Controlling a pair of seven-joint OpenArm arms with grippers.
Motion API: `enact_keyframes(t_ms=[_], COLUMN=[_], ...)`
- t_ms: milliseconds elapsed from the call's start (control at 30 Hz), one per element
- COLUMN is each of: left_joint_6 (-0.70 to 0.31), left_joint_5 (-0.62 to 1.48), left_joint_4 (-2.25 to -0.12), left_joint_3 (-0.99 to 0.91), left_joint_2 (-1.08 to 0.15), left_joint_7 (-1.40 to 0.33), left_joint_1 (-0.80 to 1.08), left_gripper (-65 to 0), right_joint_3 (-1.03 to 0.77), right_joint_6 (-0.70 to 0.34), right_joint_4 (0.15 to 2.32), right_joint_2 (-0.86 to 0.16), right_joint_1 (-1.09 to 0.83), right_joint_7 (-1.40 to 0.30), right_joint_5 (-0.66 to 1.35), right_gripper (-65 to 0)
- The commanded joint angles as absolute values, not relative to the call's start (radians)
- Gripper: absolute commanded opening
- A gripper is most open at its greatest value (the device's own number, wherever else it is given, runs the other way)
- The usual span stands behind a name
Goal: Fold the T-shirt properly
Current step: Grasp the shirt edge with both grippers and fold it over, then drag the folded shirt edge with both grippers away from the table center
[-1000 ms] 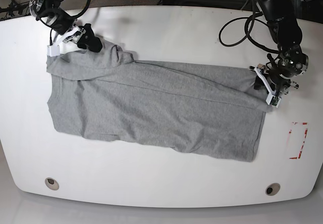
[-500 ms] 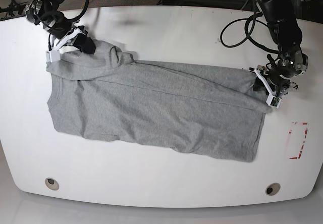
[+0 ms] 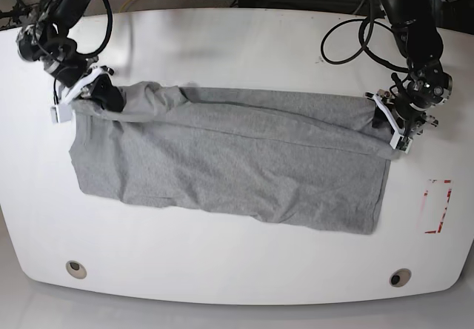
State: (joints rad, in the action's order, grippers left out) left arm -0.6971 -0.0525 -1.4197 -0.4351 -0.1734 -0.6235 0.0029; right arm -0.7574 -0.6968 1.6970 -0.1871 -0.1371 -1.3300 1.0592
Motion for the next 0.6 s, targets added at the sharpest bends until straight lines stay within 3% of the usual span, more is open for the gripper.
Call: enact_keyframes(t_ms=[0, 367, 433, 567], left_joint_6=[-0.698, -0.698, -0.698, -0.698], left_joint_5=[-0.061, -0.062, -0.062, -0.062], left_joint_4=[-1.438, -1.437, -1.44, -1.432], left_joint_3=[-0.437, -0.437, -0.437, -0.438], left_joint_2=[-0.185, -0.191, -0.188, -0.189], left_joint_7=[-0.627, -0.625, -0.625, -0.625], left_joint_1=[-0.005, -0.008, -0.002, -0.007], left_gripper=[-38.8, -38.8, -38.8, -38.9], right_joint_3=[-0.74, -0.722, -0.722, -0.722], right_joint_6=[-0.698, -0.698, -0.698, -0.698], right_joint_4=[1.664, 1.386, 1.345, 1.288], right_joint_2=[-0.246, -0.358, -0.372, -0.389], right_joint_1=[-0.104, 0.074, 0.096, 0.125], right_joint_7=[-1.314, -1.31, -1.31, -1.308], right_joint_5=[1.056, 1.058, 1.058, 1.056], right_gripper=[-65.0, -65.0, -60.2, -42.0])
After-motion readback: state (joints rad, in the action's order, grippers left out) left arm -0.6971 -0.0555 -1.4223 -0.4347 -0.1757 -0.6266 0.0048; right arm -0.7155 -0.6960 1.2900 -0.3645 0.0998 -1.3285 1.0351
